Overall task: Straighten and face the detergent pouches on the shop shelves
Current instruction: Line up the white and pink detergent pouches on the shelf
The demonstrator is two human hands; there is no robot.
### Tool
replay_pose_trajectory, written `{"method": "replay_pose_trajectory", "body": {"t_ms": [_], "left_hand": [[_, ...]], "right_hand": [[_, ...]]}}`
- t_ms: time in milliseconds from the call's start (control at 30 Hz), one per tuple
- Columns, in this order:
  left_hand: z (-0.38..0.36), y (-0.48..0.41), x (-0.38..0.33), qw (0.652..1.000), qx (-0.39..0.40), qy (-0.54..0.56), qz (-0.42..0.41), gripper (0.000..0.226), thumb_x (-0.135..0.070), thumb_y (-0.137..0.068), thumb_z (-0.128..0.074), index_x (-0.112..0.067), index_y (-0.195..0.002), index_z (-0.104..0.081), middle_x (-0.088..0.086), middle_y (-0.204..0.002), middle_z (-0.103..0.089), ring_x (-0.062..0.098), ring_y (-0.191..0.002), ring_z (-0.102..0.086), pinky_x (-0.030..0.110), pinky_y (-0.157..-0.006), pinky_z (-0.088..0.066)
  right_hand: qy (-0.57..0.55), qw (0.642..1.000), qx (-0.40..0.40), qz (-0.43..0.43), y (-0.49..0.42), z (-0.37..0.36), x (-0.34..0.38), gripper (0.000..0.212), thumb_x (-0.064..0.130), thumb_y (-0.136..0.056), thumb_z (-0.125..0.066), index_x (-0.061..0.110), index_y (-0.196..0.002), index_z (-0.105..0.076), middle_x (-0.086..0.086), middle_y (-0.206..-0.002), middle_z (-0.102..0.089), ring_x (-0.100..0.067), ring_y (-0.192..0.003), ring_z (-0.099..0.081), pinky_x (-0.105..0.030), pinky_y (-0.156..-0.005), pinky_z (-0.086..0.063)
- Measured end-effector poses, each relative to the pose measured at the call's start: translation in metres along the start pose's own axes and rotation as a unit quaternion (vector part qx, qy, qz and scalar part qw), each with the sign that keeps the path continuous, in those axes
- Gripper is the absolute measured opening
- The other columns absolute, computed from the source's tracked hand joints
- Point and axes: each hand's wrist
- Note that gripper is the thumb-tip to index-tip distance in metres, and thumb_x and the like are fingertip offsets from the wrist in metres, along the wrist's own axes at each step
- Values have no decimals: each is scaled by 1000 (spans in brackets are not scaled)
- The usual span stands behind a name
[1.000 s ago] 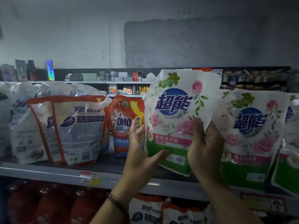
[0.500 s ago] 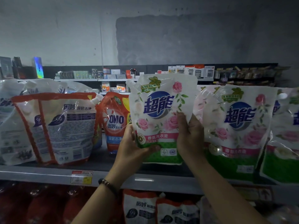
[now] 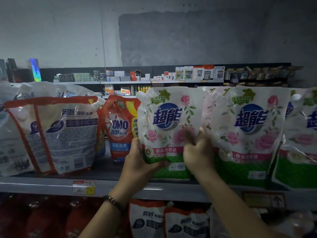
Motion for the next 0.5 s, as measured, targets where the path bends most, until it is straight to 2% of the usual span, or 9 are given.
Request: {"method": "replay_pose_trajectory", "body": {"t_ms": [33, 100, 233, 267, 300, 367, 400, 467, 500], "left_hand": [[1, 0, -1, 1000, 5, -5, 0, 70, -8, -70, -97, -20, -121, -52, -4, -117, -76, 10, -107, -76, 33, -83, -66], [2, 2, -4, 1000, 15, -9, -3, 70, -8, -70, -97, -18, -122, -52, -5, -115, -76, 7, -105, -76, 30, -82, -65], [-1, 4, -6, 1000, 14, -12, -11, 70, -6, -70, -97, -17, -123, -51, -9, -113, -77, 7, -104, -76, 28, -83, -64], [-2, 4, -6, 1000, 15, -16, -14, 70, -7, -70, -97, -18, -122, -51, -10, -113, -77, 7, -104, -76, 28, -83, -64], [-3, 5, -6, 1000, 16, -19, -17, 70, -8, -70, -97, -19, -122, -51, -11, -113, -76, 6, -104, -76, 29, -83, -64], [-5, 5, -6, 999, 16, -25, -18, 71, -9, -69, -98, -21, -122, -51, -11, -113, -76, 6, -105, -75, 29, -84, -64], [-6, 5, -5, 999, 16, -26, -16, 71, -10, -69, -98, -22, -122, -51, -8, -114, -76, 6, -105, -75, 29, -84, -64], [-5, 5, -4, 999, 16, -26, -13, 71, -11, -69, -98, -23, -122, -52, -6, -115, -76, 8, -106, -75, 33, -85, -65], [-5, 5, -4, 999, 16, -29, -14, 70, -12, -70, -98, -23, -122, -52, -6, -116, -76, 8, -106, -75, 34, -86, -65]], "right_hand": [[14, 1000, -1, -10, 1, 0, -2, 39, 32, -106, -61, 17, -141, -52, -2, -111, -74, -18, -90, -74, -42, -72, -67], [22, 1000, -1, -7, 9, 0, -4, 48, 16, -100, -67, 20, -143, -47, 2, -119, -67, -17, -105, -69, -32, -81, -64], [2, 1000, 0, -4, 28, 5, -8, 54, 23, -93, -77, 26, -138, -47, 5, -129, -61, -15, -122, -61, -38, -106, -56], [3, 1000, 4, -5, 32, 7, -9, 58, 23, -93, -77, 28, -141, -45, 6, -132, -60, -15, -125, -59, -35, -106, -55], [2, 1000, 7, -6, 36, 9, -8, 62, 21, -93, -76, 29, -145, -43, 6, -135, -59, -14, -127, -58, -25, -102, -55], [-7, 1000, 18, -16, 41, 15, -7, 69, 17, -95, -76, 31, -151, -38, 8, -139, -59, -11, -128, -58, -6, -87, -50], [-11, 999, 24, -20, 43, 18, -6, 72, 19, -95, -76, 32, -154, -36, 9, -141, -59, -10, -129, -58, -7, -88, -50], [-8, 999, 31, -27, 48, 24, -6, 77, 28, -94, -76, 33, -158, -33, 10, -147, -58, -12, -135, -57, -29, -106, -54], [2, 999, 34, -30, 51, 28, -5, 79, 31, -94, -76, 33, -159, -32, 10, -150, -56, -13, -139, -54, -39, -114, -50]]}}
Point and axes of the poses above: each hand's wrist, its own y-axis away from the middle knuckle, its own z-axis out of the back of the hand, x = y × z
